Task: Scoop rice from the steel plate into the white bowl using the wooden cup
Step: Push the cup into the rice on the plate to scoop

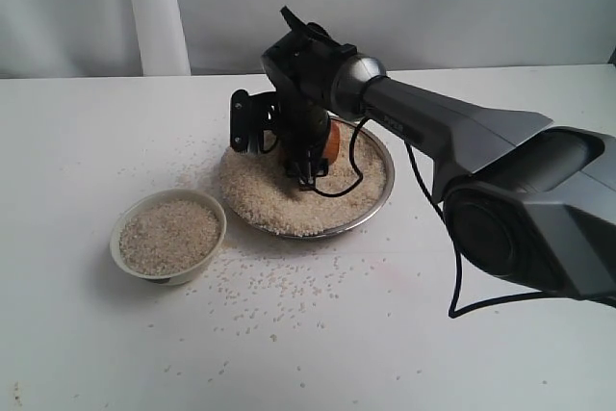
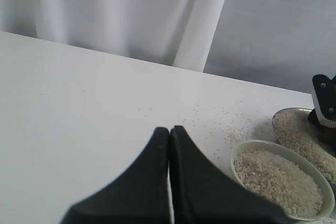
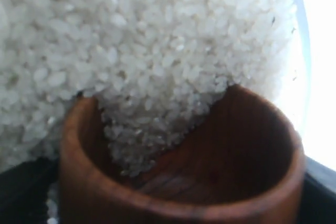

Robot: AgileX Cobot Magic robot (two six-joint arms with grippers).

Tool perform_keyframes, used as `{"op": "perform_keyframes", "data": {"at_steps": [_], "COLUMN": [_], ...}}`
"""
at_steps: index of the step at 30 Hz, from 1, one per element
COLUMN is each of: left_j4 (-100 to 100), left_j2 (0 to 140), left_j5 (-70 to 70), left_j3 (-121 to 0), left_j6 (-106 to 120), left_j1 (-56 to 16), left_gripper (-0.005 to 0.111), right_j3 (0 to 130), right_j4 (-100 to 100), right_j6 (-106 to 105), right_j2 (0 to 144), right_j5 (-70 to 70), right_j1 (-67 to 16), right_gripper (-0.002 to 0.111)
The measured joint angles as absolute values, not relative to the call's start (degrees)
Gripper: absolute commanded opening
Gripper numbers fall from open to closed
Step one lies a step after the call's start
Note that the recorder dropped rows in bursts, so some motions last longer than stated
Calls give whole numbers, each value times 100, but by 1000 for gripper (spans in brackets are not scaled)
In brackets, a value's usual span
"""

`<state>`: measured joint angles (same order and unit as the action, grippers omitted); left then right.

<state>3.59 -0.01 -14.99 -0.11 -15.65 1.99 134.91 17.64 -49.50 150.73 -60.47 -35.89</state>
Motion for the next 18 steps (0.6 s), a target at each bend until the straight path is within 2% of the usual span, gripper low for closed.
{"op": "perform_keyframes", "data": {"at_steps": [18], "left_j4": [359], "left_j2": [-1], "left_j5": [-1499], "left_j3": [-11], "left_j6": [-1565], "left_j1": [199], "left_gripper": [0], "right_j3": [13491], "right_j4": [1101], "right_j6": [-4950], "right_j2": [15063], "right_j5": [-5897], "right_j1": [-3545], "right_gripper": [0]}}
